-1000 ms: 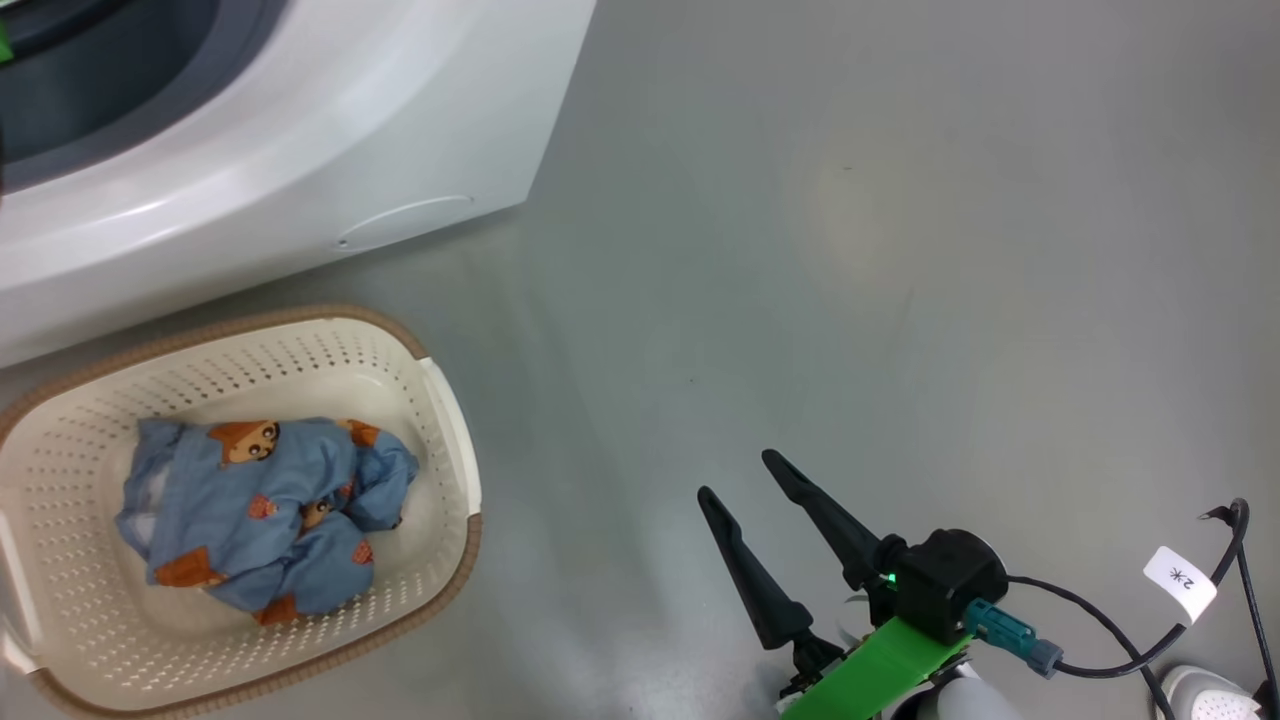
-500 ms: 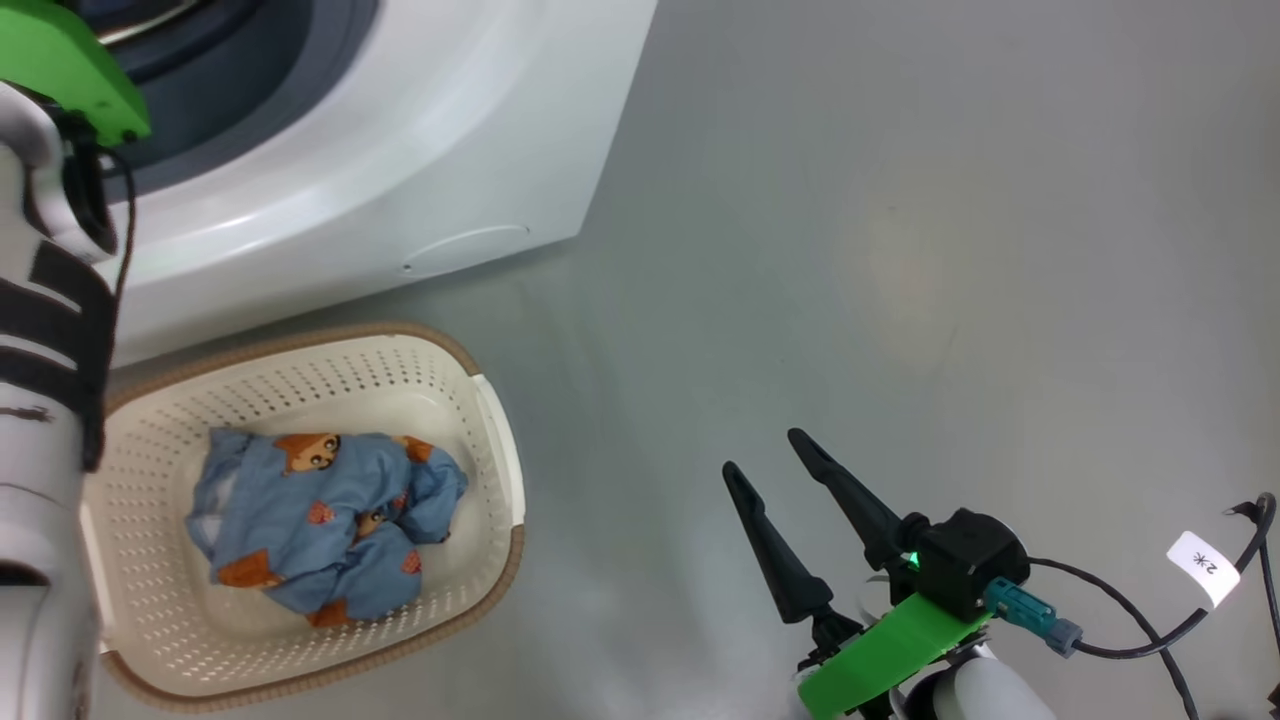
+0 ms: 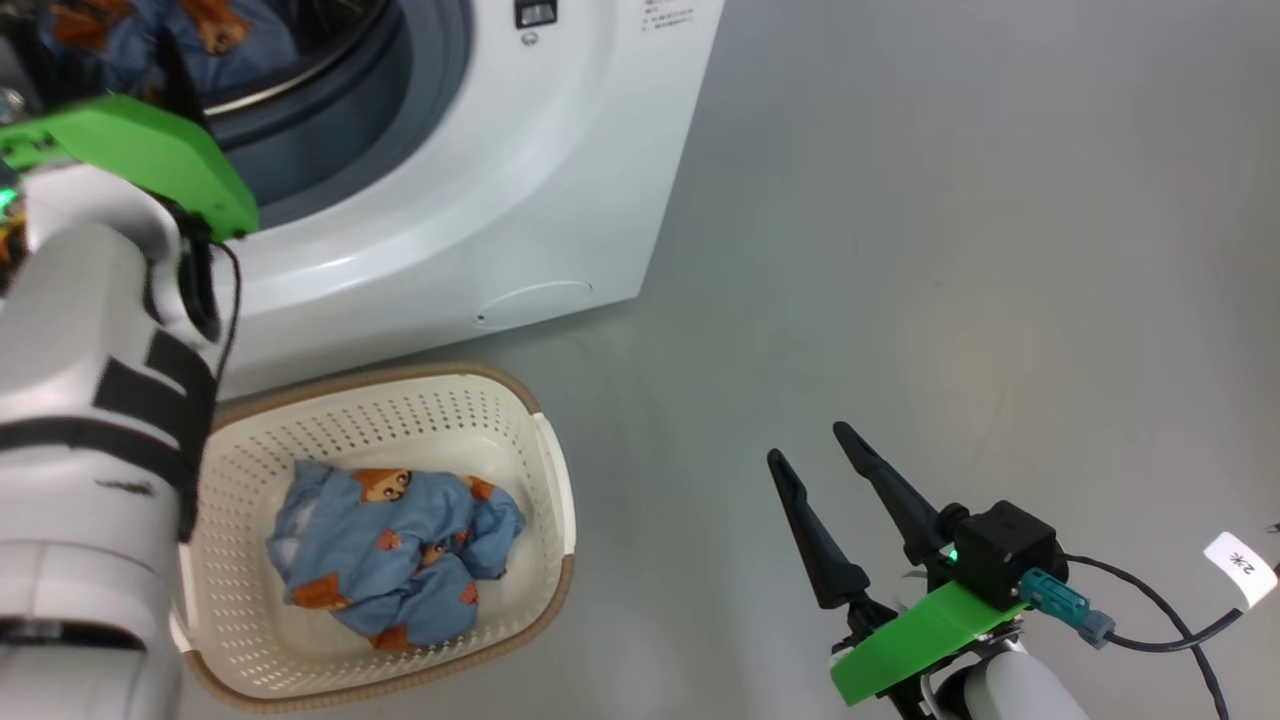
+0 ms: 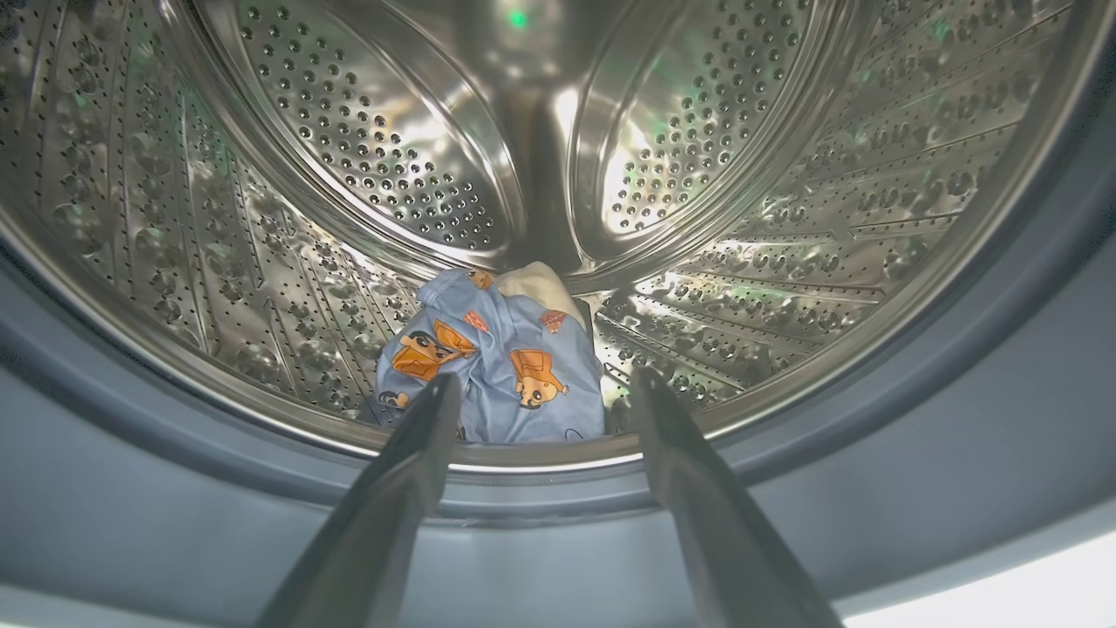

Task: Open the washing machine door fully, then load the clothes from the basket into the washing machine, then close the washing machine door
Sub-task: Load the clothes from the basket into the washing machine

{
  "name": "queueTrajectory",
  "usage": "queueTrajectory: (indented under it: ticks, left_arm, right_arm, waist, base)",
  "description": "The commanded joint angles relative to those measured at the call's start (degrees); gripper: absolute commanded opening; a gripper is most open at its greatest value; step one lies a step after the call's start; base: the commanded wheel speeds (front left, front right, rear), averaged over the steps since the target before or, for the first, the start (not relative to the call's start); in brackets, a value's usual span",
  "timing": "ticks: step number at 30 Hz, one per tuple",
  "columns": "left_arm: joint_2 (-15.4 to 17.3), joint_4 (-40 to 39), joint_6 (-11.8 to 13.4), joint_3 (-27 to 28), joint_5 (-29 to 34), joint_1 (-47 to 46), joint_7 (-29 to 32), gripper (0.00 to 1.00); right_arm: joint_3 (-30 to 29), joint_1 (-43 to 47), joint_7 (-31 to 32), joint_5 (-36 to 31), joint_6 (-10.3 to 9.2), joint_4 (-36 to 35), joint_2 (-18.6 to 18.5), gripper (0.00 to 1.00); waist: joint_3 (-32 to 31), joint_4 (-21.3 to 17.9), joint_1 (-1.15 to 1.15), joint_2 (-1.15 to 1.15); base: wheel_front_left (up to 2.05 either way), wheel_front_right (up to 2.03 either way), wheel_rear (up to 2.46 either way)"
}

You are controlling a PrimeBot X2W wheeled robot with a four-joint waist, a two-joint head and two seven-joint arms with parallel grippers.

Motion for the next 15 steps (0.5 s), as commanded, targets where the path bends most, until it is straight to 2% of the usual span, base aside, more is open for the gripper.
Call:
queueTrajectory:
  ticks: [1, 15]
  left_arm:
    - [1.47, -2.44, -0.34, 0.71, -0.04, 1.62, -0.35, 1.00]
    - [-1.46, -18.56, -4.40, 1.69, 2.17, 21.73, -0.36, 1.00]
  right_arm:
    - [0.60, 0.91, -0.69, -1.03, 0.09, -0.98, -0.05, 1.00]
    - [-5.13, 4.88, -0.69, -4.51, 0.09, -0.45, -0.05, 1.00]
  waist:
    - [-2.24, 1.76, 0.00, 0.00]
    - [-10.33, 5.31, 0.00, 0.00]
  base:
    - [0.00, 0.00, 0.00]
    - [0.00, 0.00, 0.00]
